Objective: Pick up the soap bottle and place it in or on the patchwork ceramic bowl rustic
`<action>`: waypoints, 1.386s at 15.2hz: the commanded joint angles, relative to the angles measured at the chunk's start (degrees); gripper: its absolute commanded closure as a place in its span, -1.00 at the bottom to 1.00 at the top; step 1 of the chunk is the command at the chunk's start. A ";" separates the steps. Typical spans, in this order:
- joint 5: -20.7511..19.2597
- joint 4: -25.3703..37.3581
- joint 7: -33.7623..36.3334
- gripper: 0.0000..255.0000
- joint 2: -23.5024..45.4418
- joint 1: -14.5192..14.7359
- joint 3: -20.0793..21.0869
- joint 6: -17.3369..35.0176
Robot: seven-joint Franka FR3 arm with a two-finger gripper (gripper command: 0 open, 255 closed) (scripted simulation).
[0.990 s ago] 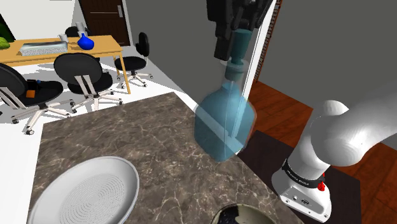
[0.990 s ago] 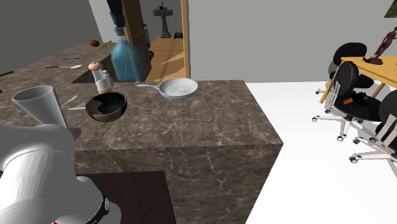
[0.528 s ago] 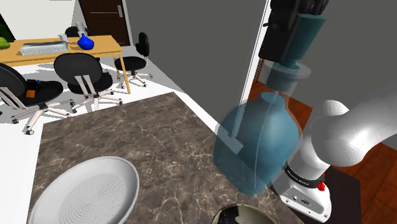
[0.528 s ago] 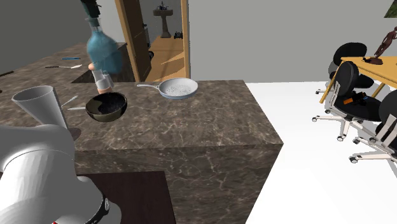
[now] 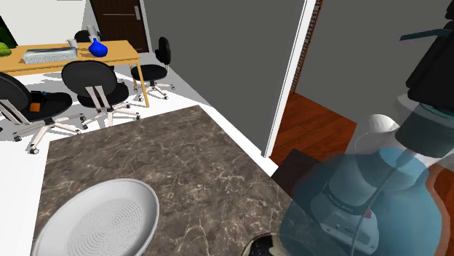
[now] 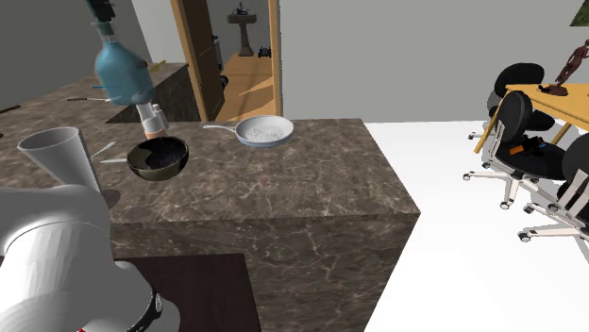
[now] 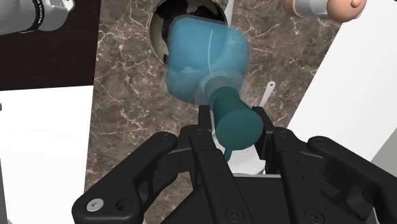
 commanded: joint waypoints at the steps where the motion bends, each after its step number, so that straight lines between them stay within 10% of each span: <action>1: 0.40 -1.94 -0.17 1.00 -0.97 0.31 0.07 1.10; 21: 4.36 -24.31 -4.70 1.00 -10.80 3.90 0.53 13.68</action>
